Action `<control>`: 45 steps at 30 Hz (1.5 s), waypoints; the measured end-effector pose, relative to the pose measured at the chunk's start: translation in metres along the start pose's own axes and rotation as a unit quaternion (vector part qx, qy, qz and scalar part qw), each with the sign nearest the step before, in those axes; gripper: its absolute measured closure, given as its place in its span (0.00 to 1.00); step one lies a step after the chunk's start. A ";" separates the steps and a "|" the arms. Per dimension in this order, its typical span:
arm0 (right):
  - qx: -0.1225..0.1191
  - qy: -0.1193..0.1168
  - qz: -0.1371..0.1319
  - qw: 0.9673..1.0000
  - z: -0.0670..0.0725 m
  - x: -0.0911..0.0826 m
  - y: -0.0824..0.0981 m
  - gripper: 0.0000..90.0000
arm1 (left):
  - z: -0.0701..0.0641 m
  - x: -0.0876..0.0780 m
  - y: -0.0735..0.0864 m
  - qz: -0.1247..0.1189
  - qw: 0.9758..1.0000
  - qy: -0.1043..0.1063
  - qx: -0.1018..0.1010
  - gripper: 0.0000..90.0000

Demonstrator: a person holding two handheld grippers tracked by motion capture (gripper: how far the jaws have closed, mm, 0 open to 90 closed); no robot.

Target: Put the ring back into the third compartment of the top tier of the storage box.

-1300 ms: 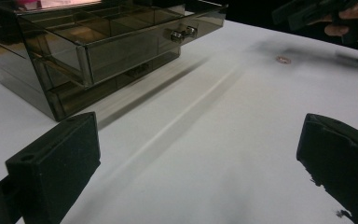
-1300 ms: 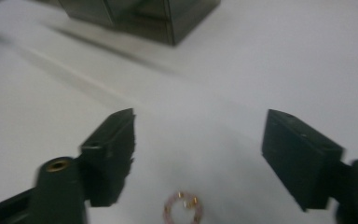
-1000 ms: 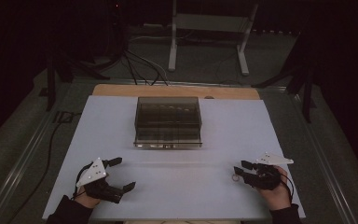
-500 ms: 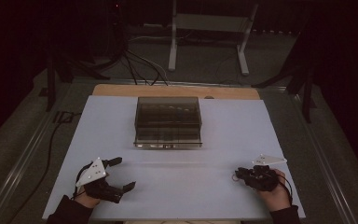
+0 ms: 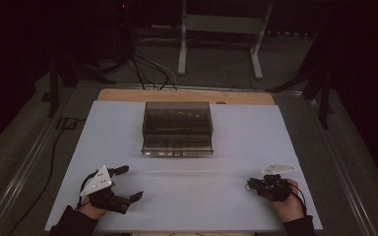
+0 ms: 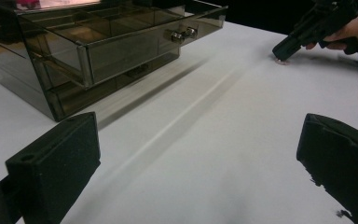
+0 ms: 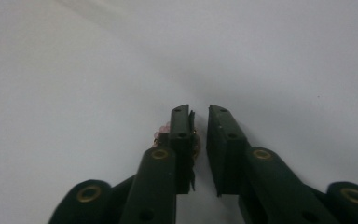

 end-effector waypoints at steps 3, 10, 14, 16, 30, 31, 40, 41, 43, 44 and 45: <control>-0.009 0.009 0.008 1.000 0.002 0.001 0.000 0.94 | 0.000 0.000 0.000 0.000 1.000 0.000 -0.001 0.01; 0.002 0.012 0.011 1.000 0.002 0.001 -0.001 0.96 | 0.000 0.000 0.000 0.000 1.000 0.001 -0.001 0.01; 0.006 0.017 0.008 1.000 0.002 0.001 -0.001 0.97 | 0.000 0.001 0.000 0.001 1.000 0.002 -0.001 0.01; 0.007 0.017 0.004 1.000 0.003 0.001 -0.002 0.97 | 0.000 0.001 0.000 0.001 1.000 0.002 -0.001 0.01; 0.016 0.014 -0.005 1.000 0.005 -0.003 -0.008 0.97 | 0.000 0.001 0.000 0.003 1.000 0.000 0.002 0.01; 0.017 0.014 -0.007 1.000 0.005 -0.004 -0.009 0.97 | 0.000 0.001 0.000 0.002 1.000 0.000 0.002 0.01; 0.021 0.013 -0.007 1.000 0.005 -0.007 -0.010 0.97 | 0.001 0.001 0.000 0.002 1.000 -0.001 0.001 0.01; 0.021 0.013 -0.007 1.000 0.006 -0.007 -0.010 0.97 | 0.001 0.001 0.000 0.001 1.000 -0.002 0.002 0.01; 0.019 0.013 -0.006 1.000 0.007 -0.008 -0.010 0.97 | 0.001 0.000 0.000 0.002 1.000 -0.003 0.003 0.01; 0.019 0.013 -0.006 1.000 0.007 -0.008 -0.010 0.97 | 0.001 0.000 0.000 0.002 1.000 -0.003 0.003 0.01; 0.020 0.013 -0.006 1.000 0.007 -0.008 -0.011 0.97 | 0.001 0.000 0.000 0.001 1.000 -0.003 0.002 0.01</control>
Point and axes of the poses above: each handheld gripper's, and its own axes: x roughly forward along the jaws, y roughly out of its underside, z roughly to its left, the point moved 7 cm from there along x, roughly forward along the jaws
